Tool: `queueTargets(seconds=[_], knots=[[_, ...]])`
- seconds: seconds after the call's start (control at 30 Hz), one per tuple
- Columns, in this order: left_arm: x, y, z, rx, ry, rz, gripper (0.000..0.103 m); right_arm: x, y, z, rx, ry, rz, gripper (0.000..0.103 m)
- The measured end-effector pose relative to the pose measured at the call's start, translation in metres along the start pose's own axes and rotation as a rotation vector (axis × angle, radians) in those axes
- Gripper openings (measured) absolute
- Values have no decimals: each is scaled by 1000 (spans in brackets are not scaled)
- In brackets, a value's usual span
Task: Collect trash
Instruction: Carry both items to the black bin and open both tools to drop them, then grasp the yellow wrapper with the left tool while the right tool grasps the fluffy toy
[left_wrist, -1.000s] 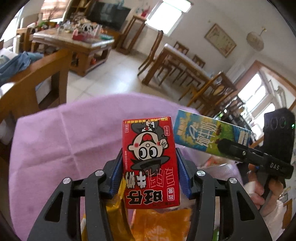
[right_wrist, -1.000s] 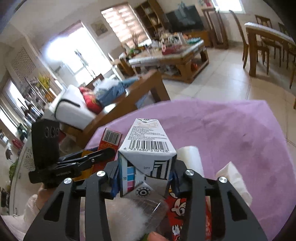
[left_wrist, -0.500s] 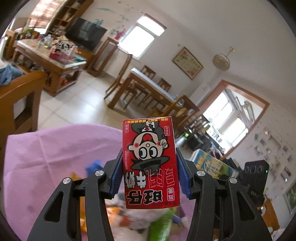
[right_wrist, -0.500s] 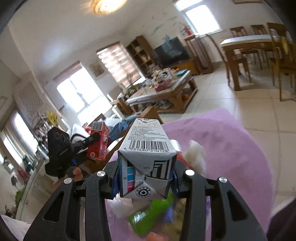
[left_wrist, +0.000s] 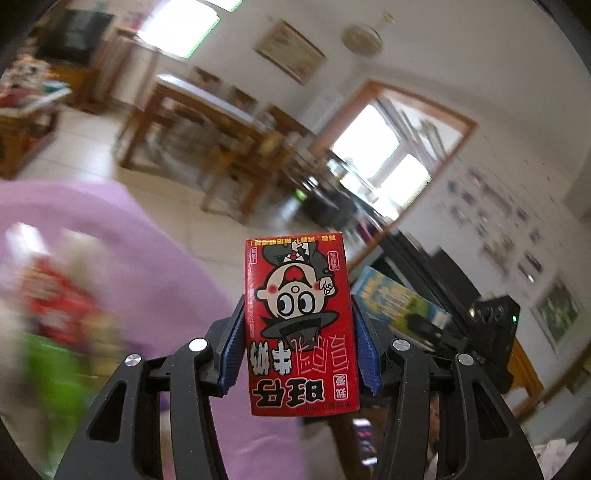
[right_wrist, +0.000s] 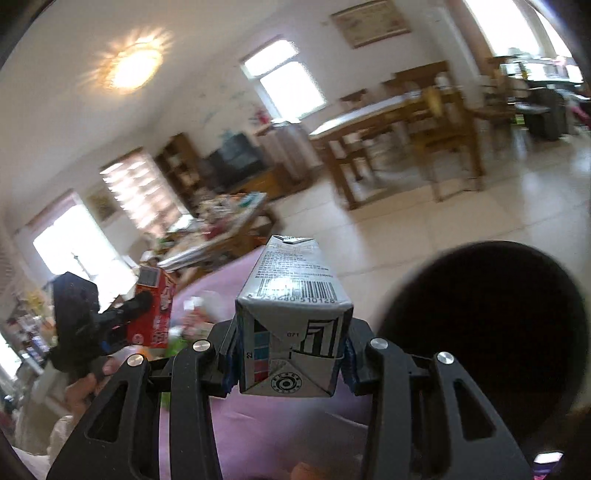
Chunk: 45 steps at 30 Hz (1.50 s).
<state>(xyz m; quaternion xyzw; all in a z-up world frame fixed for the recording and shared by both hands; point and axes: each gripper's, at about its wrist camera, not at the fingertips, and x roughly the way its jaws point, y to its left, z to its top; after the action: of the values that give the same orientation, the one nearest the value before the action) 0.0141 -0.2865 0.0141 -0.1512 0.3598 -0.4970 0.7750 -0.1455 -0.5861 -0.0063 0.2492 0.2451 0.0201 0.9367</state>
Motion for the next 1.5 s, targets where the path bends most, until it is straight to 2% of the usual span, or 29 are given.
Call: queueTargets(seconds=[0.13, 0.27, 0.47, 0.53, 0.77, 1.07, 1.1, 1.17, 1.2, 1.4, 1.5], knots=[[79, -29, -27, 21, 87, -79, 51, -20, -46, -9, 1, 45, -116, 42], [158, -55, -50, 26, 172, -127, 51, -34, -83, -15, 1, 93, -178, 42], [238, -65, -66, 18, 237, -92, 51, -35, -115, -18, -11, 130, -228, 42], [244, -62, -72, 21, 245, -73, 51, -28, -120, -19, -13, 128, -242, 42], [244, -52, -63, 50, 276, -24, 51, -23, -141, -29, 8, 116, -235, 42], [254, -57, -68, 83, 317, 23, 52, -29, -139, -39, 29, 118, -240, 44], [253, -57, -67, 85, 320, 31, 56, -30, -140, -40, 36, 119, -232, 44], [248, -57, -66, 89, 316, 47, 67, -30, -140, -34, 50, 114, -220, 61], [244, -58, -65, 93, 309, 51, 73, -32, -141, -32, 54, 103, -226, 77], [208, -73, -57, 151, 251, 48, 83, -45, -127, -28, 45, 66, -218, 80], [179, -78, -54, 184, 215, 45, 83, -45, -107, -27, 16, 58, -217, 81]])
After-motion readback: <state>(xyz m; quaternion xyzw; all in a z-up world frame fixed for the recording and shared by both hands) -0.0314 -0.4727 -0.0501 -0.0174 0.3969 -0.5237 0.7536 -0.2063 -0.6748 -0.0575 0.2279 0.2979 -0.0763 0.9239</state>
